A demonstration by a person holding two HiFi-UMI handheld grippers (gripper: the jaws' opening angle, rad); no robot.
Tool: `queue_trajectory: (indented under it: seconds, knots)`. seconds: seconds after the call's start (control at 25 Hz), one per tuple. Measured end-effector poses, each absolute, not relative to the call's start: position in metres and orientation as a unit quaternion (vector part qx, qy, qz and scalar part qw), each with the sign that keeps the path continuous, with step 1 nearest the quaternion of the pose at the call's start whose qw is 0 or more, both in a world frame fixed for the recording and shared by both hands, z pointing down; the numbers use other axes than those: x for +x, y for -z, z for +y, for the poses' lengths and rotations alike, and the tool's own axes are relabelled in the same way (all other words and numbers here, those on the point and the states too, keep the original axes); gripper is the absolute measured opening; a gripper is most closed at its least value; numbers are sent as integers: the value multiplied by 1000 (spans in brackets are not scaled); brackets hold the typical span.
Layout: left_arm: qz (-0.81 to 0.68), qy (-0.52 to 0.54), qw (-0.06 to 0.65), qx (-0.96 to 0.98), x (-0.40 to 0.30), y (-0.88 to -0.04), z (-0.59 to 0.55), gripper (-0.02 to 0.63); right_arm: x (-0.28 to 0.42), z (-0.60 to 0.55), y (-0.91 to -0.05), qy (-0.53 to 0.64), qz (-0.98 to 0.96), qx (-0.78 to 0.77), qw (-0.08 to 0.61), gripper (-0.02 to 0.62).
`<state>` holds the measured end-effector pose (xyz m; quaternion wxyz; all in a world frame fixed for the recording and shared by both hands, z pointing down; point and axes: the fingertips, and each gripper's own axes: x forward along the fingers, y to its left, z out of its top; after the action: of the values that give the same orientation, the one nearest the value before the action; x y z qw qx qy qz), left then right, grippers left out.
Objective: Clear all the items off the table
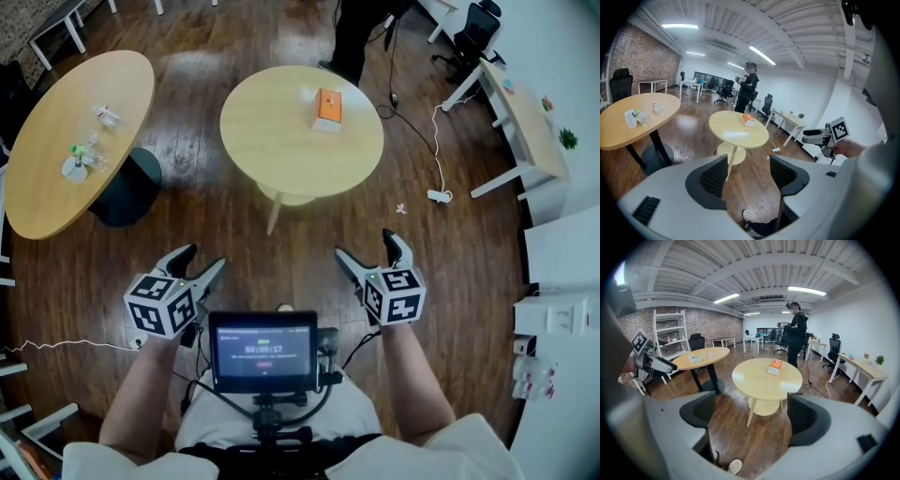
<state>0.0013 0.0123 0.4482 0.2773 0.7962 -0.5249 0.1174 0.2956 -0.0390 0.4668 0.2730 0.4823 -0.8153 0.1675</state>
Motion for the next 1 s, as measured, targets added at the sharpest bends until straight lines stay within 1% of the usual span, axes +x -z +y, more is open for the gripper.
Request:
queue_trajectory:
  seconds: [0.12, 0.28, 0.32, 0.36, 0.68, 1.0]
  knots:
    - [-522, -110, 285, 797, -17, -453, 17, 288, 282, -38, -478, -184, -810, 489, 267, 488]
    - [-520, -103, 290, 797, -35, -455, 33, 288, 275, -29, -480, -186, -801, 498, 277, 488]
    - [-519, -104, 289, 797, -41, -456, 37, 288, 272, -27, -481, -187, -799, 500, 277, 515]
    - [-518, -105, 288, 799, -47, -456, 41, 288, 268, -27, -482, -188, -797, 503, 276, 522]
    - [-508, -113, 290, 803, -77, -465, 54, 288, 252, -35, -486, -195, -780, 539, 252, 522]
    - [-531, -109, 291, 789, -95, -470, 23, 288, 253, -96, -497, -190, -777, 542, 258, 520]
